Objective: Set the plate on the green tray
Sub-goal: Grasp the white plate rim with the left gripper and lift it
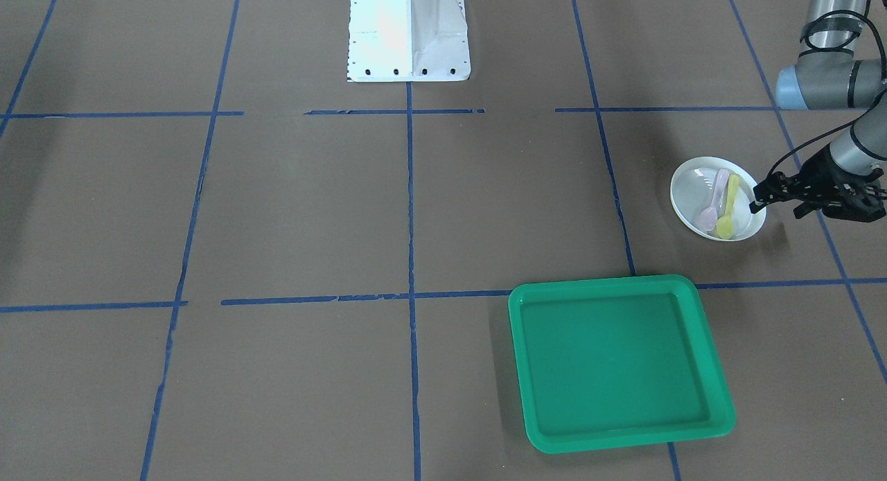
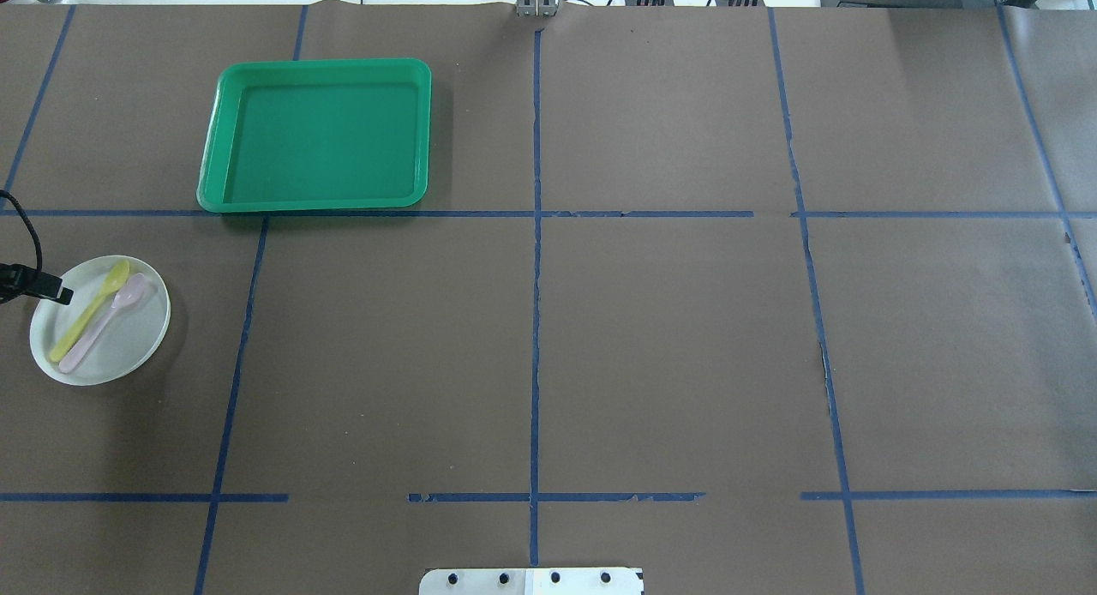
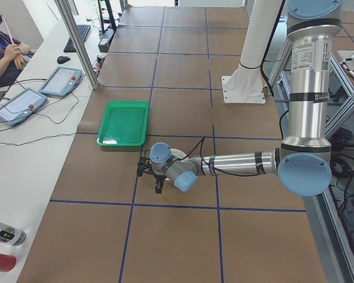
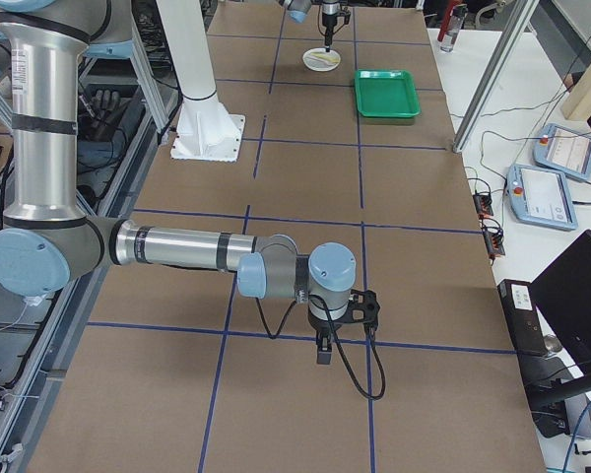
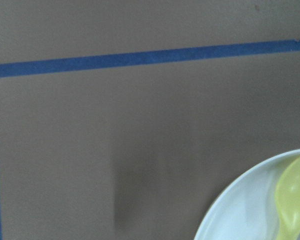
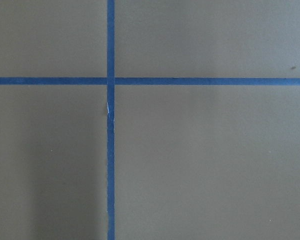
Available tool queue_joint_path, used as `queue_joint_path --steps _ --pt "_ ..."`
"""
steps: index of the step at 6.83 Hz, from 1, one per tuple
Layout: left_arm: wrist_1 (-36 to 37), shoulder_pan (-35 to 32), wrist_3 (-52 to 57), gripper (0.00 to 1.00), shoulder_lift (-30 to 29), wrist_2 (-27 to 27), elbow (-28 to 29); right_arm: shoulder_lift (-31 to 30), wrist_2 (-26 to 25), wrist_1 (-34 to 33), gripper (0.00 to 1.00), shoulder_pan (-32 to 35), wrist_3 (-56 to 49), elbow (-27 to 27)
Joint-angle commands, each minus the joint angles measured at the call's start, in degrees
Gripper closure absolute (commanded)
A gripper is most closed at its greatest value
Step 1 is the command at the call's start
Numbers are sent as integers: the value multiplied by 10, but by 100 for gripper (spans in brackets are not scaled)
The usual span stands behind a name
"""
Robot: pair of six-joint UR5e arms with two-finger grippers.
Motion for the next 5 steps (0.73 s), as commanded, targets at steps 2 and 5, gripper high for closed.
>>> queue_joint_path --steps 2,5 --pt "-1 8 1 49 0 0 -2 1 0 0 0 0 0 0" --pt "-1 7 7 100 0 -4 -5 0 0 0 0 0 0 0"
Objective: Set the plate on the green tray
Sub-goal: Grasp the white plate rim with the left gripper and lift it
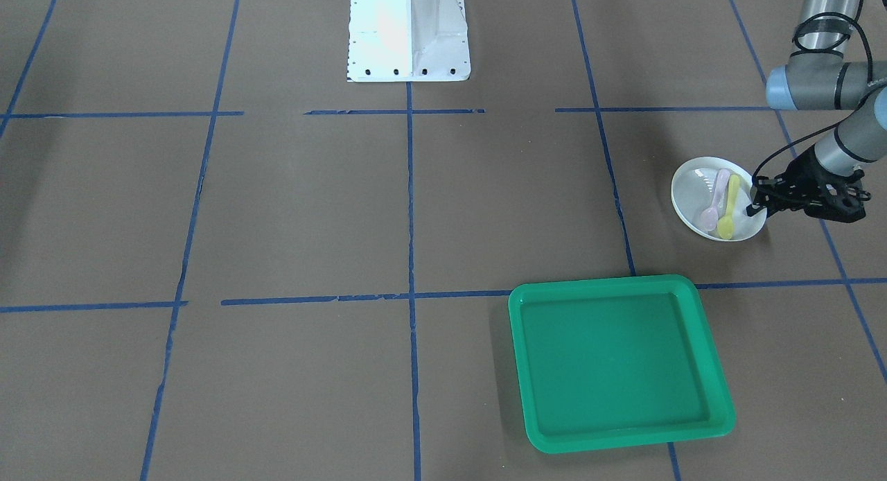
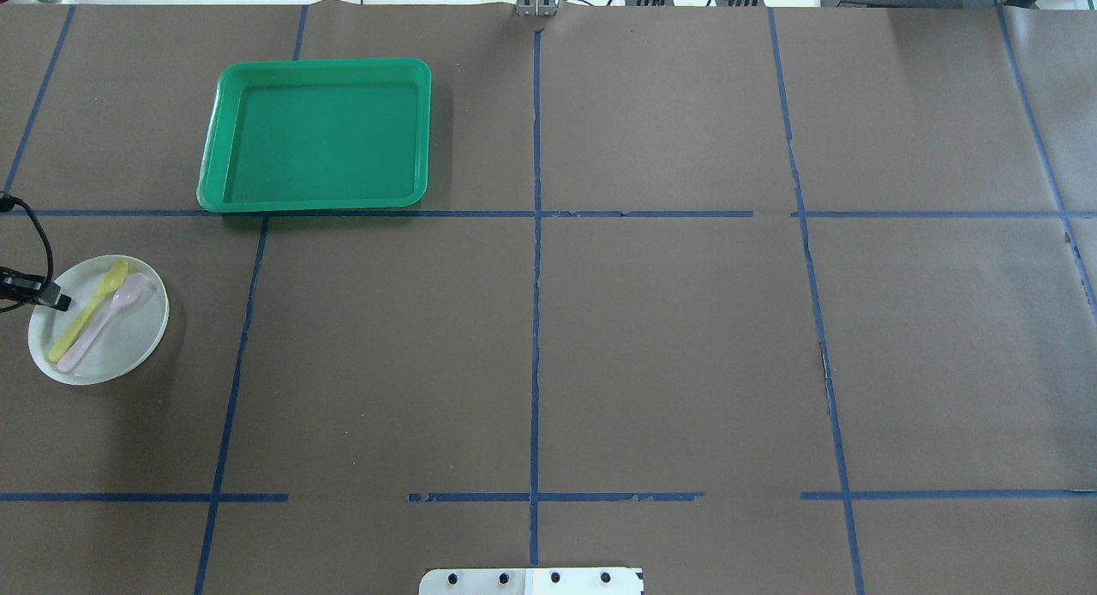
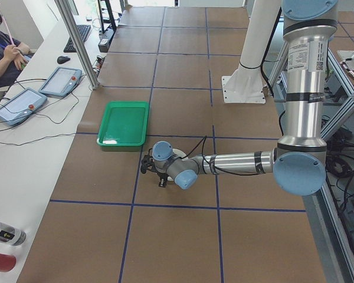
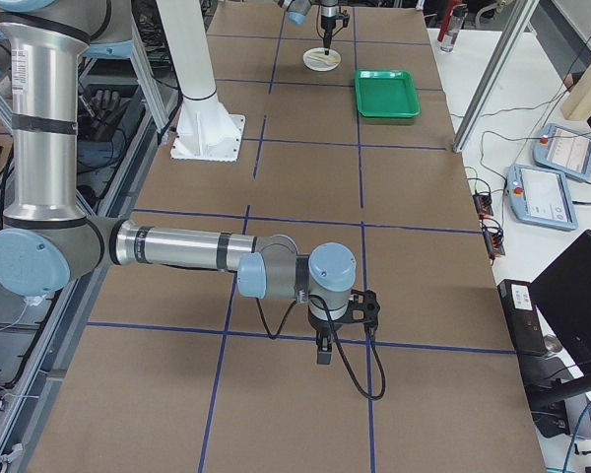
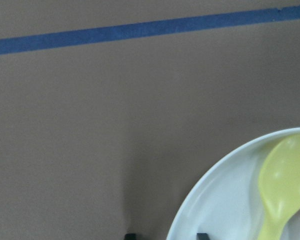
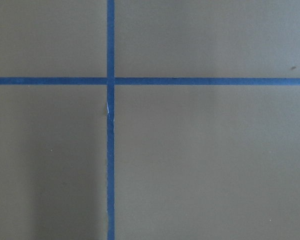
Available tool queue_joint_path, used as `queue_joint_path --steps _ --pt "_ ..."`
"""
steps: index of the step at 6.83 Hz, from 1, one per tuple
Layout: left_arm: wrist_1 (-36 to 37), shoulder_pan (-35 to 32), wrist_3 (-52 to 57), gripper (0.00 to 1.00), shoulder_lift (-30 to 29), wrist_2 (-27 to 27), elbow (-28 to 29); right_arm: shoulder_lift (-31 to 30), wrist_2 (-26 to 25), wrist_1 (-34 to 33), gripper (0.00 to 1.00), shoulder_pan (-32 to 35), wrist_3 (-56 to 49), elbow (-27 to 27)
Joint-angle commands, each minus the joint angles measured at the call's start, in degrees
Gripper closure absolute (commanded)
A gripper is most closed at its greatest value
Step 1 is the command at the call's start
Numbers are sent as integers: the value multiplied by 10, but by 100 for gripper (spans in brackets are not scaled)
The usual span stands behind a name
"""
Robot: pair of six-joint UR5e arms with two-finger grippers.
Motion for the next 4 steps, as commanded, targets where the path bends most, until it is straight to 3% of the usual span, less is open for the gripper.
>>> queue_joint_path --steps 1,2,4 --pt "0 0 4 100 2 -6 -5 0 0 0 0 0 0 -1" --pt "4 -4 16 100 9 -8 -20 0 0 0 0 0 -1 0" --pt "7 -31 27 100 27 -111 -41 0 0 0 0 0 0 0"
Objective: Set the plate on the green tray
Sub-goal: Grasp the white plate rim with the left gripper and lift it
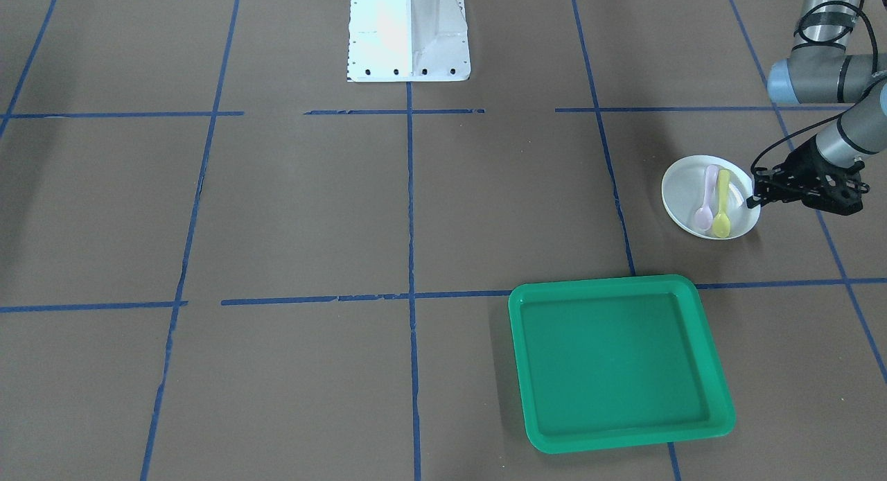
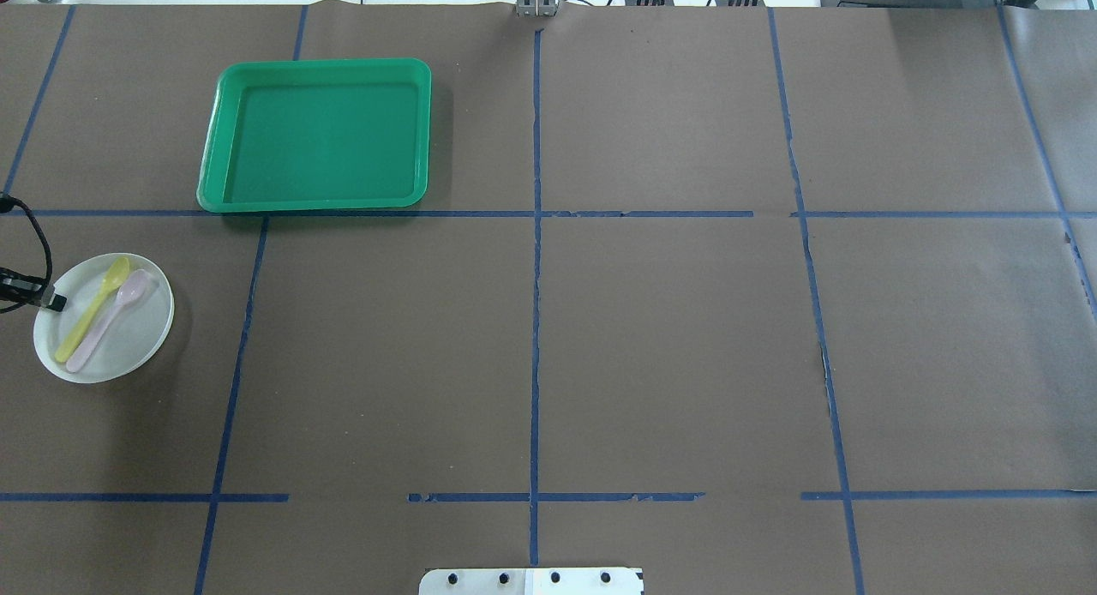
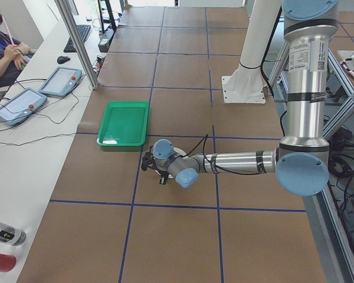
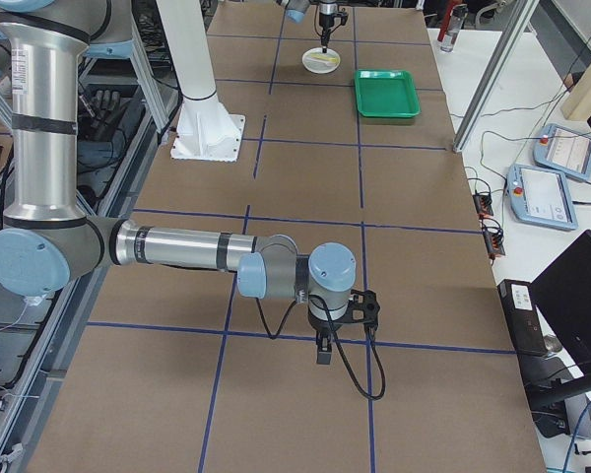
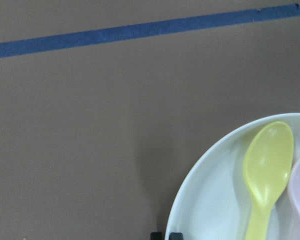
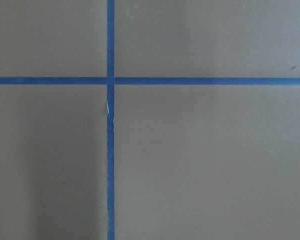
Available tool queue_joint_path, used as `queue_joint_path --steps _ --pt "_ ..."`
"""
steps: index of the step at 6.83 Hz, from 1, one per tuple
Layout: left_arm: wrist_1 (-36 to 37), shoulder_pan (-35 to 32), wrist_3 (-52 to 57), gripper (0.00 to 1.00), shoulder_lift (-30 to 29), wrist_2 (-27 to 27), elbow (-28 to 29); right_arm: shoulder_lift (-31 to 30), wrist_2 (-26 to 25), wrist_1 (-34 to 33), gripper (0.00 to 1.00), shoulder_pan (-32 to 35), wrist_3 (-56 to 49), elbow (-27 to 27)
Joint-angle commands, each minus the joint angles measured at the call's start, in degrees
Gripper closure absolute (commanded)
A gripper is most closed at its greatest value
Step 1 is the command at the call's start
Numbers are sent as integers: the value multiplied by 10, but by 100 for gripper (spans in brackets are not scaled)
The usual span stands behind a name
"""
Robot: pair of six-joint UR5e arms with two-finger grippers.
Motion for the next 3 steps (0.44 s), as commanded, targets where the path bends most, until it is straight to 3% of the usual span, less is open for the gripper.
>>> queue_joint_path --steps 1,3 --pt "1 -45 11 100 13 -84 -13 0 0 0 0 0 0 0" --pt "3 -75 20 100 13 -134 -10 0 0 0 0 0 0 0"
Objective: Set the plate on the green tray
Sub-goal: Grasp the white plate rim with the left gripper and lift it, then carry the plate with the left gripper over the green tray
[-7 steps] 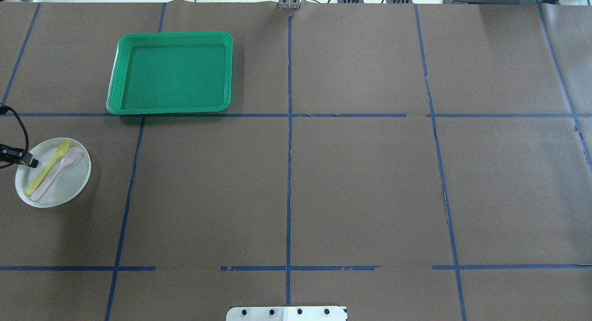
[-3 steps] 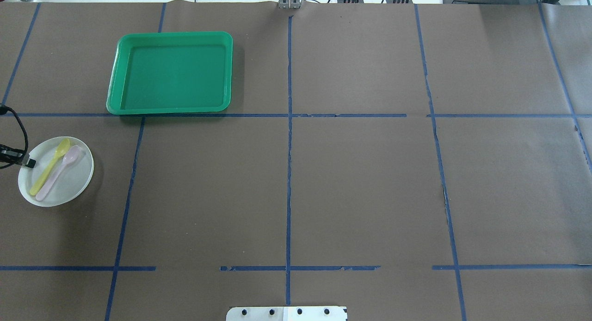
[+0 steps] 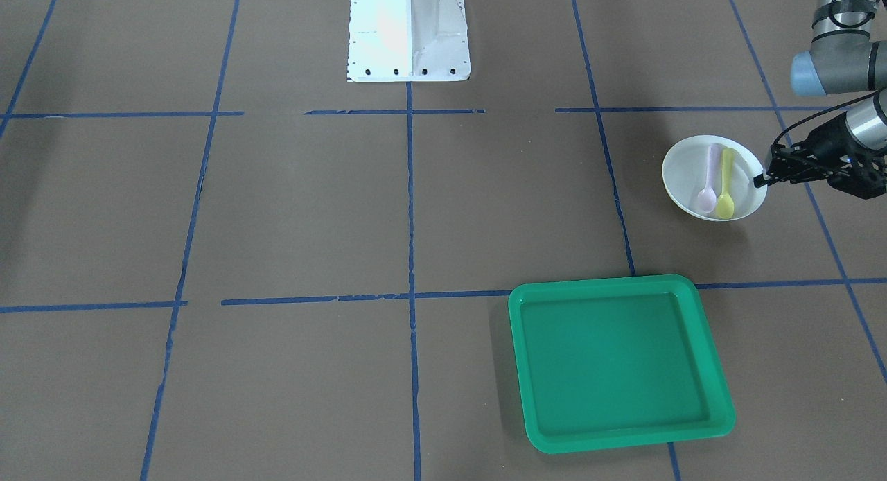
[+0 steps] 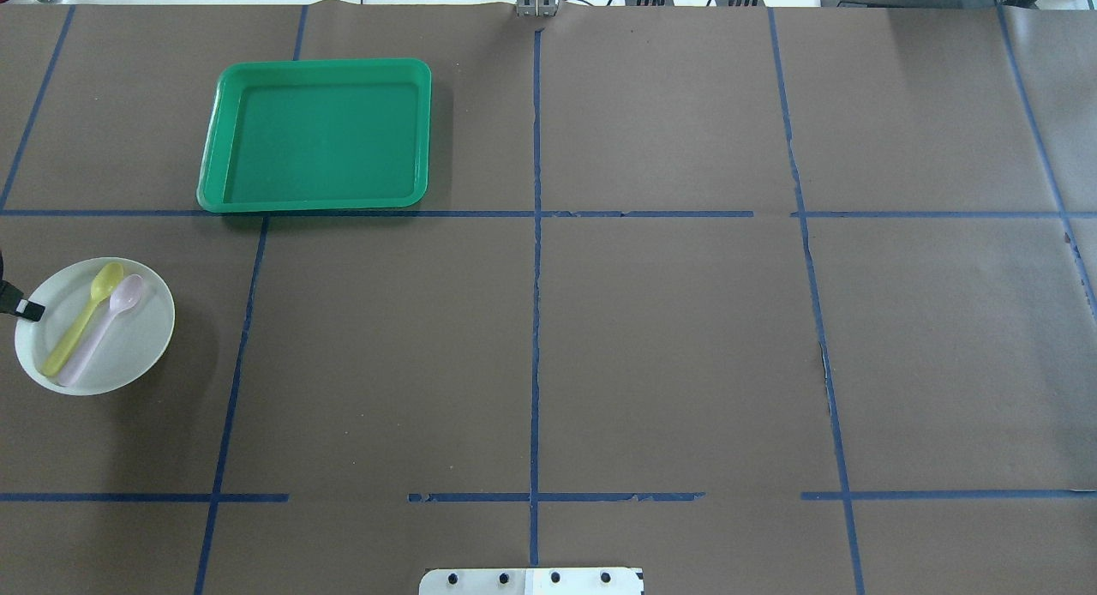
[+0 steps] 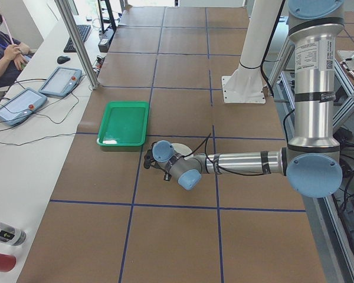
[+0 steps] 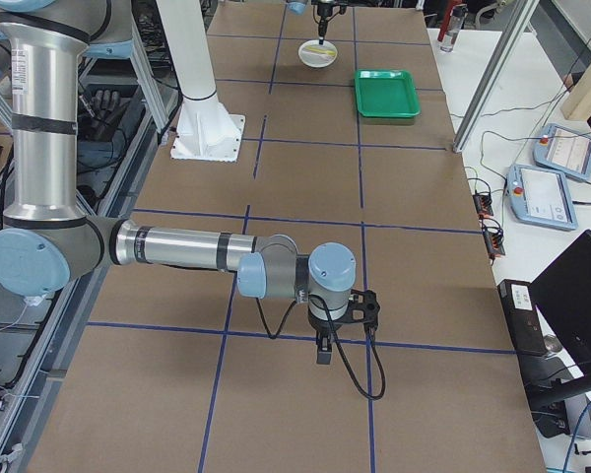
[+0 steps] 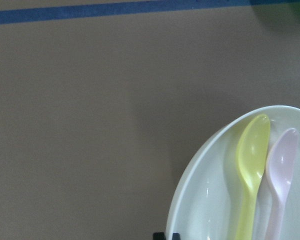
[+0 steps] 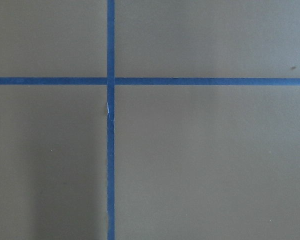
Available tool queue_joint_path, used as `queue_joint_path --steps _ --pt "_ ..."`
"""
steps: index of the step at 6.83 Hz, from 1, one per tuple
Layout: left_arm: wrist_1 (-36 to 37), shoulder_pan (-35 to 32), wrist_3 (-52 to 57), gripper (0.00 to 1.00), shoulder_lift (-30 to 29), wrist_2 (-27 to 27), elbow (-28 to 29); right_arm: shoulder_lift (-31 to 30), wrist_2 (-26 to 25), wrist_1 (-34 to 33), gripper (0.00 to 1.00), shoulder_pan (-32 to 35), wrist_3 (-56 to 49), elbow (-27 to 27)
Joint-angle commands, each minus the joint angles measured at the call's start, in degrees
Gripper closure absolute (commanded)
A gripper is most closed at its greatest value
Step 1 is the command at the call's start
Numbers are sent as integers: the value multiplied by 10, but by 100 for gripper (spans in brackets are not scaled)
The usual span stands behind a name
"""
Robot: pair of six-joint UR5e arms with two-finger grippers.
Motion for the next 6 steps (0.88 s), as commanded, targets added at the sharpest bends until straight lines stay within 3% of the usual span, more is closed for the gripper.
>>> queue_joint_path --steps 1,3,4,6 --pt "23 -40 2 100 -1 -55 1 0 0 0 0 0 0 0" --pt "131 -43 -44 100 -68 -58 -1 0 0 0 0 0 0 0" --pt "132 -41 -165 100 -120 -55 3 0 0 0 0 0 0 0" --pt "128 -31 -259 100 -199 -37 46 0 0 1 0 0 -1 -1"
